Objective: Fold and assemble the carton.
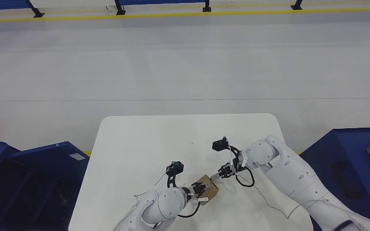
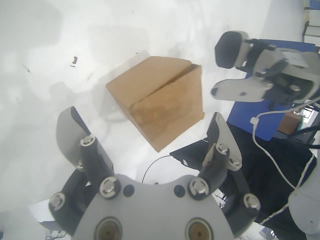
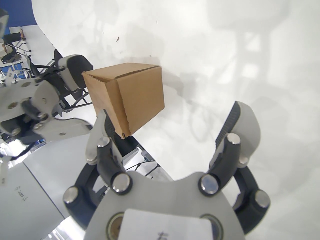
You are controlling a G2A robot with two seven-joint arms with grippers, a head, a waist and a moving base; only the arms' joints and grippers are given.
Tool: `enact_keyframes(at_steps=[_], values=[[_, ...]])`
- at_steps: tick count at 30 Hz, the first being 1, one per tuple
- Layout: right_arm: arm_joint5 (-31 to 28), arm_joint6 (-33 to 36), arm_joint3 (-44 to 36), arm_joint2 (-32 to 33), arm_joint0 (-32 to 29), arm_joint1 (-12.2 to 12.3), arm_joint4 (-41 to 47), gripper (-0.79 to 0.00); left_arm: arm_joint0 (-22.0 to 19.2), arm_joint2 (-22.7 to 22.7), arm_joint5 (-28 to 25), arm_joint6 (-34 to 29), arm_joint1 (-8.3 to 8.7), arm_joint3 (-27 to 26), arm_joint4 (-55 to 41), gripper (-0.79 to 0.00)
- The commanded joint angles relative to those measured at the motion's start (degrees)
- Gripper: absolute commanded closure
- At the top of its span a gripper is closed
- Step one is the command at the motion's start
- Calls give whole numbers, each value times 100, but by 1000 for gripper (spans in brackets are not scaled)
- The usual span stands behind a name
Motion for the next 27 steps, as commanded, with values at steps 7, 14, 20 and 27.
enact_keyframes(at_steps=[7, 14, 20, 27], values=[[127, 27, -10, -159, 46, -57, -221, -785, 451, -265, -270, 73, 121, -503, 127, -785], [354, -63, -21, -269, 73, -96, -571, -785, 464, -180, -264, 83, 122, -474, 163, -785], [423, -113, -45, -303, 58, -118, -704, -785, 440, -155, -273, 111, 118, -430, 141, -785], [517, -126, -84, -292, 54, -137, -774, -785, 417, -149, -314, 163, 114, -380, 102, -785]])
